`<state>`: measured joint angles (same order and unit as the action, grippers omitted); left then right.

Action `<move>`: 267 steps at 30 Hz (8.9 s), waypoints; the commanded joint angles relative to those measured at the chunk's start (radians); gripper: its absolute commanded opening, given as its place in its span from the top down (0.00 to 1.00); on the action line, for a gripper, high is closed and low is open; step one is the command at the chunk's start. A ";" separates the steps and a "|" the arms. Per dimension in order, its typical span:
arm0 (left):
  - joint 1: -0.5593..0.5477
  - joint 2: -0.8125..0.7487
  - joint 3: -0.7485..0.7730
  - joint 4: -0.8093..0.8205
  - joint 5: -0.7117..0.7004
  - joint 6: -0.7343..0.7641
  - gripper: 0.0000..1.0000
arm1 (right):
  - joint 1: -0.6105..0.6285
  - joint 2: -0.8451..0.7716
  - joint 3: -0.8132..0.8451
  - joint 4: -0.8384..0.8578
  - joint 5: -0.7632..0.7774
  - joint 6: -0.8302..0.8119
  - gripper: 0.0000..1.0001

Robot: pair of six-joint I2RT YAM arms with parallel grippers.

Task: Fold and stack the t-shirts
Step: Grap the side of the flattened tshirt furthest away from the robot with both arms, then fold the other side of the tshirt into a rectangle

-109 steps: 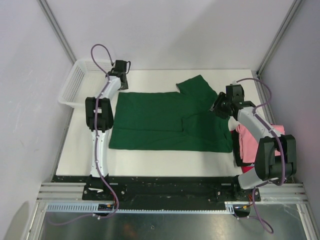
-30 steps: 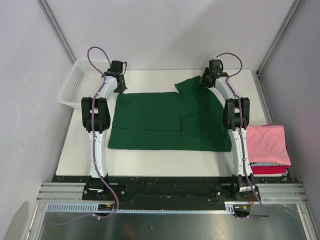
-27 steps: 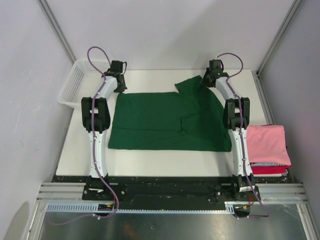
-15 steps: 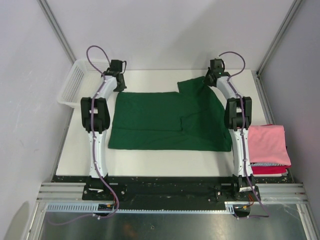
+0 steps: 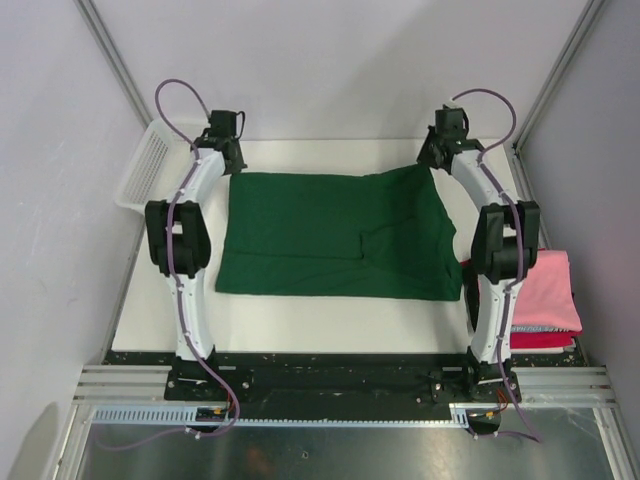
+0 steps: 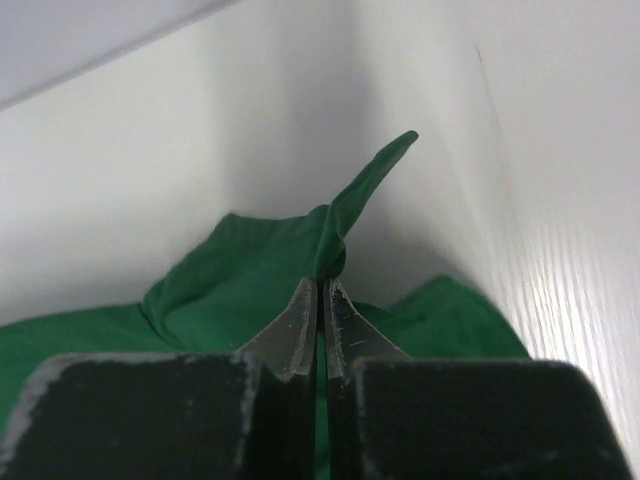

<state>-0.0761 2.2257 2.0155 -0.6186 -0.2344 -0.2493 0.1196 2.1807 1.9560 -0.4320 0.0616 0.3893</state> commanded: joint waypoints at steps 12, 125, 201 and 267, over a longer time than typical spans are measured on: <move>0.003 -0.335 -0.472 0.040 -0.077 -0.099 1.00 | 0.082 -0.585 -0.770 0.004 0.027 0.116 1.00; 0.037 -0.297 -0.560 0.061 0.069 -0.156 0.56 | 0.020 -0.701 -1.113 -0.024 -0.013 0.080 0.59; -0.632 0.139 -0.049 0.261 0.443 -0.293 0.50 | 0.022 -0.642 -0.954 -0.056 0.018 0.089 0.91; -0.676 0.117 -0.153 0.378 0.512 -0.109 0.59 | 0.143 -0.853 -1.166 -0.040 0.015 0.156 0.93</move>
<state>-0.7460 2.3386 1.8572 -0.2554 0.2687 -0.3931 0.2581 1.3190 0.7929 -0.4988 0.0711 0.5468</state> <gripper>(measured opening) 0.415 0.071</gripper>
